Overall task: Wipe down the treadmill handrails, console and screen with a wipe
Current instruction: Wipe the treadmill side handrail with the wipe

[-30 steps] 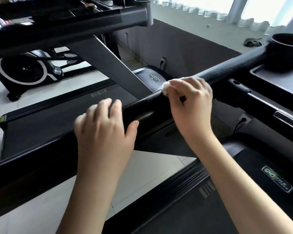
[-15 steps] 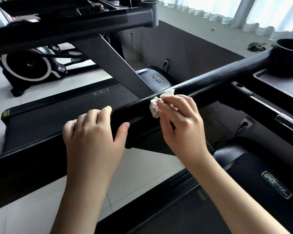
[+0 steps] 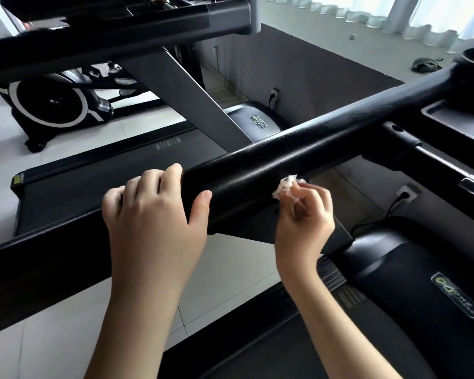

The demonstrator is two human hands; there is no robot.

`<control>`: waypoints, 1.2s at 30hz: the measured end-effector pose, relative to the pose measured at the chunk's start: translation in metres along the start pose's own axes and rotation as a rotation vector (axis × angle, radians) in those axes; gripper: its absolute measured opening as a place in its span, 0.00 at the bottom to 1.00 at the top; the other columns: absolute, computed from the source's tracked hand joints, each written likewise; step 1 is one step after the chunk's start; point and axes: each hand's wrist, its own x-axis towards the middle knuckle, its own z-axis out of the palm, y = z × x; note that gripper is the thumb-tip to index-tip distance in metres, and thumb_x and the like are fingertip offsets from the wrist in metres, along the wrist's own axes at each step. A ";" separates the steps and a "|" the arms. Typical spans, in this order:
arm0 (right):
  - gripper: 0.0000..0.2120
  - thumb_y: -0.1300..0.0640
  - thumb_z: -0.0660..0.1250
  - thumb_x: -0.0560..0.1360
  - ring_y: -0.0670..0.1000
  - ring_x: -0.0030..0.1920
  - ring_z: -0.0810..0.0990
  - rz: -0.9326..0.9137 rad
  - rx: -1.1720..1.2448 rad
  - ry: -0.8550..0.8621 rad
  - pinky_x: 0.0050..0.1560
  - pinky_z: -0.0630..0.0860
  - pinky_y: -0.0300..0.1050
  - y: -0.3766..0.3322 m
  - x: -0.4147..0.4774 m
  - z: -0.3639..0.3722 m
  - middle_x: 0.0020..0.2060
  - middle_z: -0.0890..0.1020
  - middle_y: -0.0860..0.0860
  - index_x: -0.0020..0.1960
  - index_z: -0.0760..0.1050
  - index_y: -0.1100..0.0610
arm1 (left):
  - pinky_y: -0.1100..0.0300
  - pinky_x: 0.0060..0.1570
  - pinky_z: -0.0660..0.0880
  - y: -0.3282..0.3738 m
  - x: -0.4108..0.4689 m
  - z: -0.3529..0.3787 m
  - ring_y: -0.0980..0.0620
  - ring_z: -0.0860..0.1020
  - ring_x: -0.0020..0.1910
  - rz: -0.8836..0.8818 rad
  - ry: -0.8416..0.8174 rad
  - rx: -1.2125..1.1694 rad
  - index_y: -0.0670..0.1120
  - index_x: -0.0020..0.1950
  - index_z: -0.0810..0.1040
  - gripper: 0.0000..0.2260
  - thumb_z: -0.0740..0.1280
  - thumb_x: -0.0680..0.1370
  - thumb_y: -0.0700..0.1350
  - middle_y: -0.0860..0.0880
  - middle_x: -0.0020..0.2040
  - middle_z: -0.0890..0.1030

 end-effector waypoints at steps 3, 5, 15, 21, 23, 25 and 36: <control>0.04 0.72 0.69 0.71 0.49 0.50 0.79 -0.042 0.061 -0.105 0.47 0.76 0.33 -0.004 -0.017 0.001 0.47 0.77 0.51 0.42 0.80 0.65 | 0.47 0.56 0.59 0.000 0.000 0.000 0.38 0.77 0.51 0.001 0.003 0.006 0.40 0.60 0.77 0.25 0.55 0.76 0.57 0.40 0.50 0.80; 0.04 0.72 0.70 0.72 0.52 0.49 0.81 -0.087 0.099 -0.149 0.47 0.78 0.37 -0.002 -0.016 -0.001 0.47 0.77 0.52 0.42 0.80 0.65 | 0.47 0.56 0.59 0.000 0.000 0.000 0.38 0.77 0.50 0.004 0.009 0.012 0.40 0.60 0.77 0.25 0.55 0.76 0.57 0.40 0.49 0.80; 0.06 0.66 0.67 0.75 0.57 0.49 0.80 -0.293 0.048 -0.139 0.52 0.76 0.42 -0.030 -0.007 0.004 0.47 0.80 0.56 0.49 0.83 0.64 | 0.46 0.56 0.60 0.000 -0.001 0.001 0.38 0.77 0.50 0.004 0.024 0.013 0.40 0.60 0.77 0.24 0.56 0.76 0.57 0.40 0.49 0.80; 0.09 0.69 0.68 0.73 0.58 0.48 0.77 -0.336 -0.076 -0.127 0.52 0.72 0.40 -0.051 0.029 0.015 0.46 0.82 0.53 0.49 0.83 0.61 | 0.47 0.56 0.60 0.000 -0.001 0.002 0.39 0.77 0.51 0.009 0.026 0.016 0.40 0.60 0.77 0.24 0.56 0.76 0.57 0.42 0.49 0.80; 0.09 0.71 0.67 0.72 0.57 0.47 0.76 -0.519 -0.093 -0.284 0.51 0.72 0.42 -0.059 0.026 0.022 0.44 0.82 0.54 0.47 0.83 0.61 | 0.47 0.56 0.61 0.000 -0.001 0.001 0.39 0.77 0.52 0.003 0.021 0.014 0.41 0.60 0.77 0.24 0.57 0.75 0.57 0.42 0.49 0.80; 0.09 0.68 0.65 0.73 0.57 0.46 0.77 -0.617 -0.111 -0.371 0.49 0.75 0.49 -0.058 0.035 0.023 0.42 0.82 0.53 0.45 0.83 0.61 | 0.47 0.56 0.62 0.000 0.000 0.000 0.40 0.77 0.52 0.005 0.007 0.002 0.41 0.60 0.77 0.24 0.57 0.75 0.57 0.42 0.50 0.80; 0.08 0.69 0.66 0.73 0.56 0.46 0.77 -0.649 -0.067 -0.494 0.49 0.74 0.46 -0.058 0.036 0.016 0.43 0.82 0.54 0.45 0.83 0.61 | 0.37 0.64 0.61 -0.042 -0.010 -0.019 0.39 0.77 0.57 -0.107 -0.043 0.028 0.44 0.60 0.79 0.28 0.52 0.76 0.62 0.43 0.55 0.81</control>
